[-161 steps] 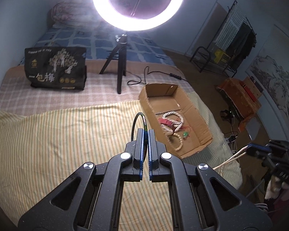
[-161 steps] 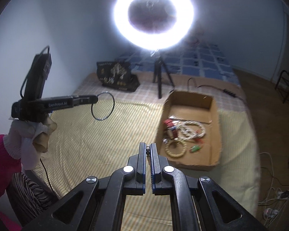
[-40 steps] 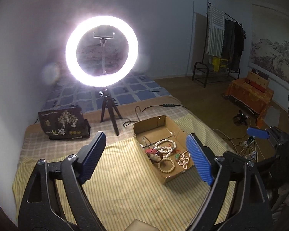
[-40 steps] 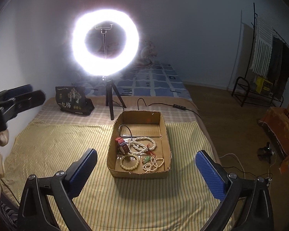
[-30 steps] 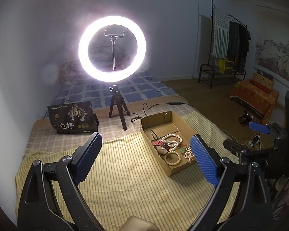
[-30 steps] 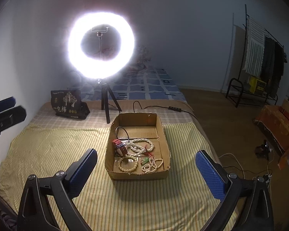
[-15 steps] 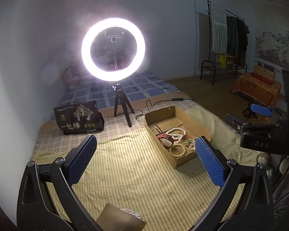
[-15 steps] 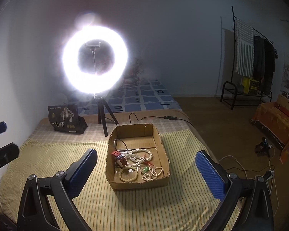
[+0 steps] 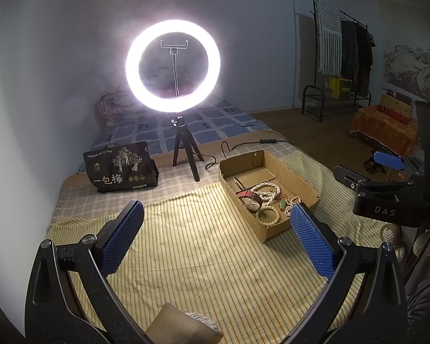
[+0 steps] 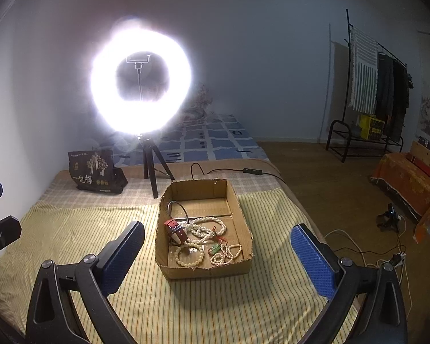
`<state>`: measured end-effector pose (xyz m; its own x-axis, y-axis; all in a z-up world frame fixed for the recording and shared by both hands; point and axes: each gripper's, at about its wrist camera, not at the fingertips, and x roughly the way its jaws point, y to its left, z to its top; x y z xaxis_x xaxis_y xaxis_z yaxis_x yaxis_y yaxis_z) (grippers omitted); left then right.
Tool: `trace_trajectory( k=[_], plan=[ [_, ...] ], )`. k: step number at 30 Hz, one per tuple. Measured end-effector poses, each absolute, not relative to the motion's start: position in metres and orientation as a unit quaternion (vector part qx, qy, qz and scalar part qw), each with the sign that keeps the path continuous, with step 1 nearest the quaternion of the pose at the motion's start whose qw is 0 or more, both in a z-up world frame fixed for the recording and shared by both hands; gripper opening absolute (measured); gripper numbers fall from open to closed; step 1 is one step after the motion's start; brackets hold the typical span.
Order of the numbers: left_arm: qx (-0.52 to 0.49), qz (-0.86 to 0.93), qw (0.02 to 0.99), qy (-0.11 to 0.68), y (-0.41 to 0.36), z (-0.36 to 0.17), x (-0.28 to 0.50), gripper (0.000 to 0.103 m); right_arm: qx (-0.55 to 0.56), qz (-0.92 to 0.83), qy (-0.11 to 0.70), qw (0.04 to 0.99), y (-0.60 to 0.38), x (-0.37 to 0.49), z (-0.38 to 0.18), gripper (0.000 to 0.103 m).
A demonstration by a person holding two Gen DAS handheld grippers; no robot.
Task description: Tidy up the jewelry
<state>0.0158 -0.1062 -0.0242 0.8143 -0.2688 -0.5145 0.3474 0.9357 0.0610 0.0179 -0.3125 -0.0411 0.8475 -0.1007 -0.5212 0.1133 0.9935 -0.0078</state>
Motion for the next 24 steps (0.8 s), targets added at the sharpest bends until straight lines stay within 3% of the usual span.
trace_trajectory(
  k=[24],
  plan=[
    [0.081,-0.165,0.948,0.260,-0.1118,-0.0268,0.0134,0.103,0.018,-0.053,0.283,0.957,-0.3151,0.0174,-0.0444,0.103]
  ],
)
